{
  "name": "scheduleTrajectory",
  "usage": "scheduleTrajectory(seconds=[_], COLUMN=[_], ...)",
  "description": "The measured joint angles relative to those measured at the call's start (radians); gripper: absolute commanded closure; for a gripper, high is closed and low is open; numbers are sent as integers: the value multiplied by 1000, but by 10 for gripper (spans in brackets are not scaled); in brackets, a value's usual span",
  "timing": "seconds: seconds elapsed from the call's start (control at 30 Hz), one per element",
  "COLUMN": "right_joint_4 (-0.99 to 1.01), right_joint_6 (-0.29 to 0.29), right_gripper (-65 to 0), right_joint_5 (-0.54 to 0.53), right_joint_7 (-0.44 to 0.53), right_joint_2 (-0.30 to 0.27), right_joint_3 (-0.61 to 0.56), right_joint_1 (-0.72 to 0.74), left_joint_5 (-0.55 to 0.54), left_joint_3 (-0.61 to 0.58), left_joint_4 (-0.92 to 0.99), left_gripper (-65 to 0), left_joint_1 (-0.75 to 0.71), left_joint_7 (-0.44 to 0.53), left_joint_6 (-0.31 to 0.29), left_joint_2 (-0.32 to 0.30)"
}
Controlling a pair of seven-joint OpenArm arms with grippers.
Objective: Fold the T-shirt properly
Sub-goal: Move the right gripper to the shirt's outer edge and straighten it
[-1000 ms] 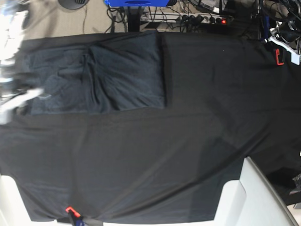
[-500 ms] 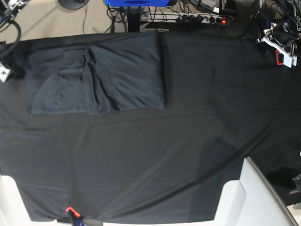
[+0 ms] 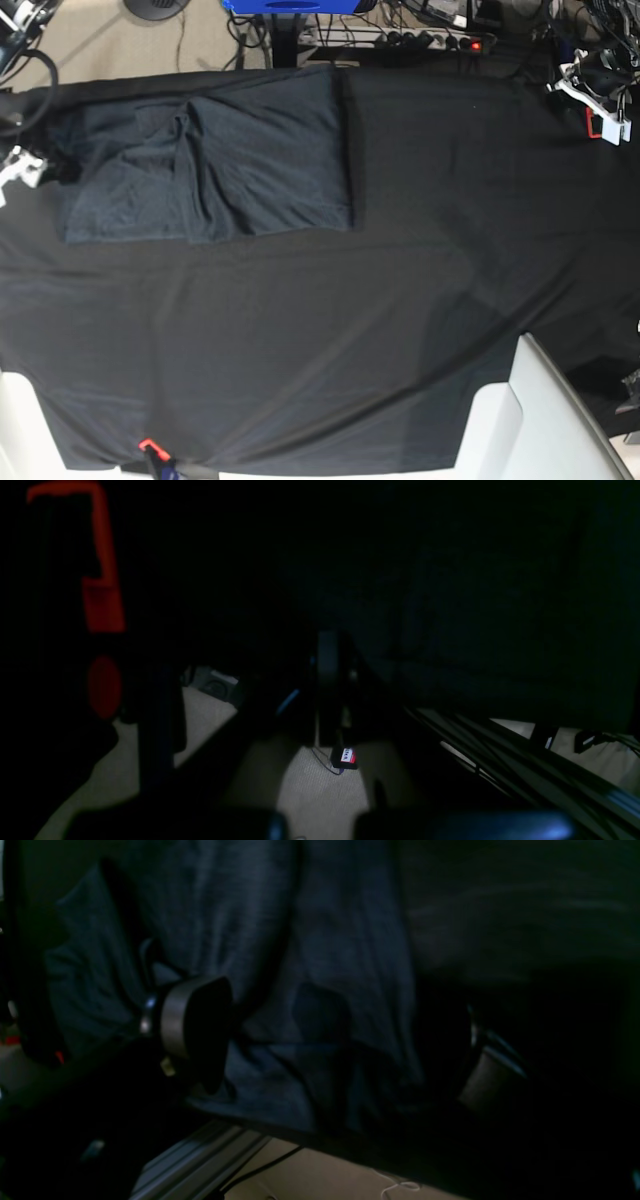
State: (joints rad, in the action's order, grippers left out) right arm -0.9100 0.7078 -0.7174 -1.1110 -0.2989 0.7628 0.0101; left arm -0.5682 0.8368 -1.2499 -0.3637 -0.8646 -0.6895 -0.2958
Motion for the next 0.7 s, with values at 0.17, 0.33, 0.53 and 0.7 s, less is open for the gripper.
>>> scheduleTrajectory(seconds=[0.17, 0.33, 0.53, 0.7], right_joint_4=[-6, -8, -11, -5], right_joint_6=[4, 12, 19, 13], right_gripper=[-536, -536, -527, -339], right_joint_5=[-29, -175, -194, -169], right_joint_7=[13, 50, 48, 59], right_joint_2=[-3, 8, 22, 40], right_joint_3=[-113, -222, -270, -270], right_joint_1=[-6, -45, -47, -42], left_joint_5=[0, -1, 0, 0], left_joint_3=[0, -1, -77, -79], left_joint_4=[2, 5, 7, 7], left_gripper=[0, 0, 0, 0], left_joint_1=[-3, -14, -24, -22], left_joint_7=[47, 94, 94, 98], left_joint_6=[0, 0, 0, 0], left_joint_2=[-1, 1, 0, 1])
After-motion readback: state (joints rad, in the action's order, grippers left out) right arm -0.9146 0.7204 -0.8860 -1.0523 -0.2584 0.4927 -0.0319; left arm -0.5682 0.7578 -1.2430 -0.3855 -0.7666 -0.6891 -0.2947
